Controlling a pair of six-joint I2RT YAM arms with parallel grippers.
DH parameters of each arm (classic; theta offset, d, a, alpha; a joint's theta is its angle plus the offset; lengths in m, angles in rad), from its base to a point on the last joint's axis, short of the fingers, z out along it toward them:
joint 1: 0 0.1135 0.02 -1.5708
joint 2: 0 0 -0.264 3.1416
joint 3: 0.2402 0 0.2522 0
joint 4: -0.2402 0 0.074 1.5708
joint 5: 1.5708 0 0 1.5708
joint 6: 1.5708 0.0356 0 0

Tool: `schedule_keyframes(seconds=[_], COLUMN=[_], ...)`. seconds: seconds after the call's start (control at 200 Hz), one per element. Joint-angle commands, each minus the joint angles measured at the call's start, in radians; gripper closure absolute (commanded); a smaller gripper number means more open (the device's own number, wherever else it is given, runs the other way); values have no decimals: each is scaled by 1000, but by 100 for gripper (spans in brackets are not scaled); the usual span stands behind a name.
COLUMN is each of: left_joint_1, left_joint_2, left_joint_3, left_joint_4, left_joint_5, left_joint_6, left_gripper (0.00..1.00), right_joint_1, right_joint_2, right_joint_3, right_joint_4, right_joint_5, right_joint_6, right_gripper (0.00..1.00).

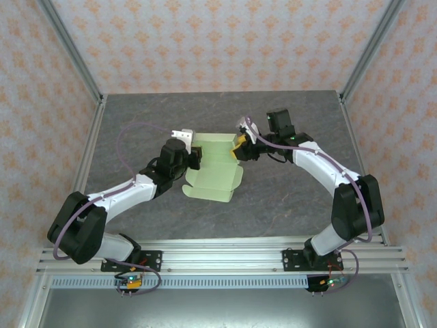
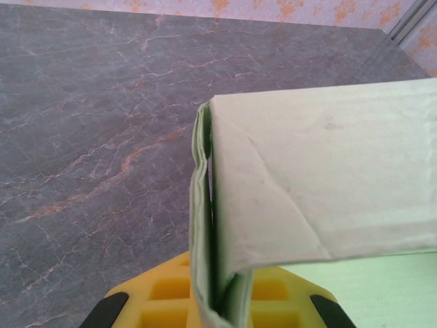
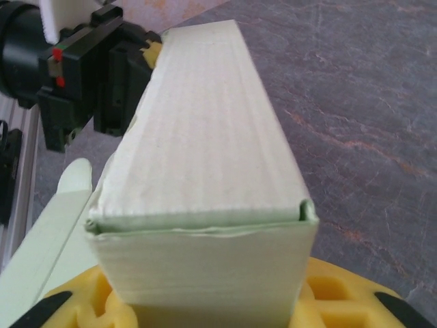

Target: Fold the paper box

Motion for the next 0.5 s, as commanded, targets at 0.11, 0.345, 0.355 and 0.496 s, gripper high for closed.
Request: schedule_keyframes(seconds=[0.11,0.345,0.355,0.496], left_joint_1=[-16,-17,-17,-17], left_joint_2=[10,-10,-9,-21], left_joint_3=[1,-10,-10,-12], left_joint_4=[25,41,42,29], left_joint_5=[-11,-19,-20,-17], left_joint_6=[29,41,42,45], left_gripper=[100,100,100,100], right_joint_1=[16,11,10,13], right_joint_2=[-18,-26,-23,1], right_joint_3=[27,40,45,86], right_joint_4=[16,27,24,-24], right_joint_5=[21,-35,-36,-63], right_joint_6=[2,13,13,-21], right_gripper=[61,37,37,55])
